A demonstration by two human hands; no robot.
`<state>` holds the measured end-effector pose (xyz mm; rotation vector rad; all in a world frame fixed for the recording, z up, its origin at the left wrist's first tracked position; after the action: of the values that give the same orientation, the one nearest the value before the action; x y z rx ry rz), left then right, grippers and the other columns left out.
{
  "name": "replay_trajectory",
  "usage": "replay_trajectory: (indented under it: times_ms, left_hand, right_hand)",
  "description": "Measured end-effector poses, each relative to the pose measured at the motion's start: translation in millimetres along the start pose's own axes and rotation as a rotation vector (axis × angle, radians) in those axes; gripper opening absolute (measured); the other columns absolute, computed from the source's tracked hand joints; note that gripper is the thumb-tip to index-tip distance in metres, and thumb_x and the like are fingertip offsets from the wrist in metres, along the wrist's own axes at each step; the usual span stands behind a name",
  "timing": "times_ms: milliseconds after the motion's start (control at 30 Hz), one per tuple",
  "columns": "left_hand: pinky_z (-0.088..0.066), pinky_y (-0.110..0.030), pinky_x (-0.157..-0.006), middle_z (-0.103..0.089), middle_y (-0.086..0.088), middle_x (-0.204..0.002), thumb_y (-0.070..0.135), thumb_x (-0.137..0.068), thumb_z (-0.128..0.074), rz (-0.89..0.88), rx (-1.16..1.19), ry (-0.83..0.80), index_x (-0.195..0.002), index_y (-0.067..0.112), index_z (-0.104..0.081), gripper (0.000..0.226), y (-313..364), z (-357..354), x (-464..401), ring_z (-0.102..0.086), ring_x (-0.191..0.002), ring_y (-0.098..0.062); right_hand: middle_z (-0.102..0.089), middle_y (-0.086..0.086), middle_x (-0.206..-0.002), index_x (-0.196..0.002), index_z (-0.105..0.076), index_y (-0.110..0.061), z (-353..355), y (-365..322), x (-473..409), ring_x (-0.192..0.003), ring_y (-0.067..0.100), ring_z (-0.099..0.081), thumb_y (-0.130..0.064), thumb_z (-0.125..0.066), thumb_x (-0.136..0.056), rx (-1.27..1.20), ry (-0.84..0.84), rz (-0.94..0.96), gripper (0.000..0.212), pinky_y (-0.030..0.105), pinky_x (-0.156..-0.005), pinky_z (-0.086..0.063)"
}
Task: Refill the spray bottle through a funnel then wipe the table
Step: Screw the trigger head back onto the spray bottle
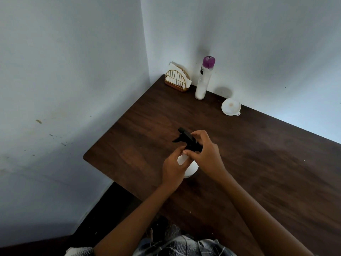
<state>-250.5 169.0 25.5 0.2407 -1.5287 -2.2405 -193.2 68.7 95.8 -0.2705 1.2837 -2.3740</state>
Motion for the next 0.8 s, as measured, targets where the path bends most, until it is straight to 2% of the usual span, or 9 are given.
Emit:
replay_trajectory:
  times_ms: [100, 200, 267, 333, 500, 633, 733, 800]
  left_hand:
    - [-0.046, -0.017, -0.084, -0.067, 0.005, -0.109, 0.038, -0.085, -0.063, -0.009, 0.015, -0.017, -0.118, 0.020, -0.061, 0.037, -0.8, -0.6, 0.3, -0.058, -0.097, -0.002]
    - [-0.044, -0.014, -0.081, -0.067, 0.006, -0.107, 0.042, -0.083, -0.064, 0.008, 0.028, -0.025, -0.115, 0.021, -0.063, 0.038, -3.3, -1.5, 0.0, -0.057, -0.095, 0.000]
    - [-0.046, -0.020, -0.082, -0.068, 0.003, -0.105, 0.045, -0.081, -0.064, 0.020, 0.040, -0.021, -0.112, 0.020, -0.064, 0.040, -4.8, -2.0, 0.0, -0.059, -0.095, -0.003]
    - [-0.047, -0.022, -0.082, -0.068, 0.002, -0.104, 0.038, -0.084, -0.065, 0.027, 0.045, -0.017, -0.111, 0.018, -0.064, 0.034, -4.3, -2.0, 0.0, -0.059, -0.093, -0.005]
    - [-0.043, -0.013, -0.077, -0.063, 0.010, -0.101, 0.033, -0.085, -0.065, -0.009, 0.020, -0.021, -0.117, 0.019, -0.061, 0.035, -1.2, -0.7, 1.0, -0.056, -0.091, -0.001]
    - [-0.043, -0.012, -0.076, -0.062, 0.013, -0.099, 0.028, -0.084, -0.068, -0.031, 0.020, 0.009, -0.115, 0.018, -0.061, 0.033, -1.5, -1.2, 2.1, -0.056, -0.088, 0.004]
    - [-0.046, -0.012, -0.076, -0.059, 0.024, -0.096, 0.029, -0.086, -0.066, -0.035, 0.048, 0.011, -0.111, 0.031, -0.054, 0.028, -3.2, -1.3, 2.8, -0.057, -0.087, 0.010]
    - [-0.045, -0.007, -0.071, -0.057, 0.027, -0.091, 0.032, -0.087, -0.063, -0.047, 0.043, 0.002, -0.106, 0.037, -0.049, 0.024, -2.0, -1.2, 5.5, -0.056, -0.087, 0.015]
  right_hand:
    - [-0.061, -0.002, -0.114, -0.116, -0.048, -0.018, 2.5, -1.8, -3.8, -0.098, 0.006, -0.057, -0.015, -0.077, -0.074, 0.070, -0.084, 0.008, 0.051, 0.004, -0.074, -0.039]
    - [-0.062, -0.001, -0.112, -0.115, -0.048, -0.018, 3.5, -4.1, -6.1, -0.095, 0.007, -0.058, -0.015, -0.076, -0.075, 0.124, -0.145, 0.020, 0.049, 0.012, -0.079, -0.045]
    - [-0.062, -0.002, -0.110, -0.114, -0.048, -0.019, 2.6, -6.1, -7.1, -0.092, 0.007, -0.058, -0.015, -0.075, -0.075, 0.158, -0.187, 0.034, 0.048, 0.010, -0.075, -0.044]
    - [-0.062, -0.003, -0.107, -0.114, -0.047, -0.019, 1.5, -6.9, -7.7, -0.088, 0.006, -0.058, -0.015, -0.075, -0.076, 0.179, -0.200, 0.042, 0.047, 0.007, -0.067, -0.040]
    - [-0.054, -0.009, -0.094, -0.111, -0.047, -0.018, -2.1, -6.9, -10.4, -0.073, 0.001, -0.051, -0.023, -0.076, -0.075, 0.269, -0.172, 0.030, 0.047, 0.007, -0.060, -0.033]
    - [-0.053, -0.006, -0.088, -0.097, -0.046, -0.019, -8.9, -6.1, -9.0, -0.077, 0.010, -0.053, -0.028, -0.076, -0.074, 0.337, -0.108, 0.019, 0.038, 0.011, -0.058, -0.034]
    - [-0.052, -0.005, -0.087, -0.092, -0.041, -0.022, -16.6, -5.4, -4.3, -0.076, 0.008, -0.049, -0.031, -0.073, -0.076, 0.386, -0.012, -0.029, 0.037, 0.013, -0.057, -0.032]
    - [-0.050, -0.004, -0.089, -0.095, -0.046, -0.019, -19.9, -4.2, -3.2, -0.078, 0.008, -0.048, -0.032, -0.071, -0.078, 0.419, 0.022, -0.053, 0.033, 0.014, -0.058, -0.032]
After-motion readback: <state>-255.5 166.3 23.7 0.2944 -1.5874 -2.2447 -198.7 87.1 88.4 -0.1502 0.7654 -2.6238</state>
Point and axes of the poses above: each hand's wrist, its own x-axis away from the middle knuckle, its own z-axis out of the back of the hand, y = z × x, the point moved 2 cm from there along -x, towards the middle knuckle
